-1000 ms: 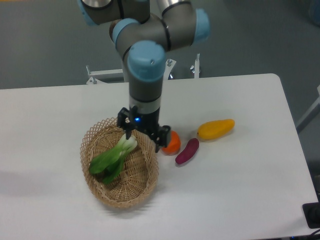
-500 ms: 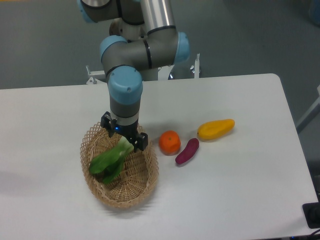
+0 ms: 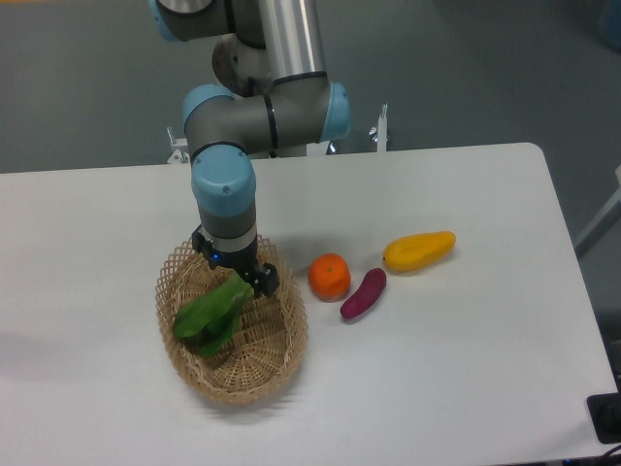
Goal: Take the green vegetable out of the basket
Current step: 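Lower the gripper onto the bok choy and close on its stem, then lift the bok choy out of the basket and carry it toward the mango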
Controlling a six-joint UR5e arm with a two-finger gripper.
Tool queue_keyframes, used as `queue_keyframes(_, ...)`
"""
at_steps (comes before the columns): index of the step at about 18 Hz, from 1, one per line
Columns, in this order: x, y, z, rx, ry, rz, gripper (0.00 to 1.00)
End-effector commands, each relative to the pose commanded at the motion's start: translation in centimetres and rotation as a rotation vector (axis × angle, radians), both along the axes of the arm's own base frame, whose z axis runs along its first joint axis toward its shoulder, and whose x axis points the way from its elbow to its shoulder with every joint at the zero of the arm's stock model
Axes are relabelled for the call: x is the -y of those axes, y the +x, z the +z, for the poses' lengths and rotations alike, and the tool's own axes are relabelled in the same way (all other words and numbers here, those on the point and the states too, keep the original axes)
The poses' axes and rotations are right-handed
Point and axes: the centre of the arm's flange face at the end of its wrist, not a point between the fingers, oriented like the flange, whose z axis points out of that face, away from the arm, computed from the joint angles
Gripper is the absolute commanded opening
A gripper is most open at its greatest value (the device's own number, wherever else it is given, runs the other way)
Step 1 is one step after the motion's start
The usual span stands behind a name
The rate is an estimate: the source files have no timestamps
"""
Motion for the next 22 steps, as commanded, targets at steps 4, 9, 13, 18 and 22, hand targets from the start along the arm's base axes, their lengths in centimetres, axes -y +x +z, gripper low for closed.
queue_keyframes(4, 0.1, 0.5, -0.8, -0.008, 0.011, -0.005, 1.00)
queue_keyframes(9, -0.2, 0.6, -0.7, -0.017, 0.027, 0.006, 0.59)
queue_keyframes(13, -0.2, 0.3, -0.3, -0.034, 0.023, -0.003, 0.37)
queue_keyframes(18, -0.5, -0.4, 0.7, -0.050, 0.040, -0.004, 0.36)
queue_keyframes(22, 0.2, -3.3, 4.6, -0.092, 0.095, 0.014, 0.36)
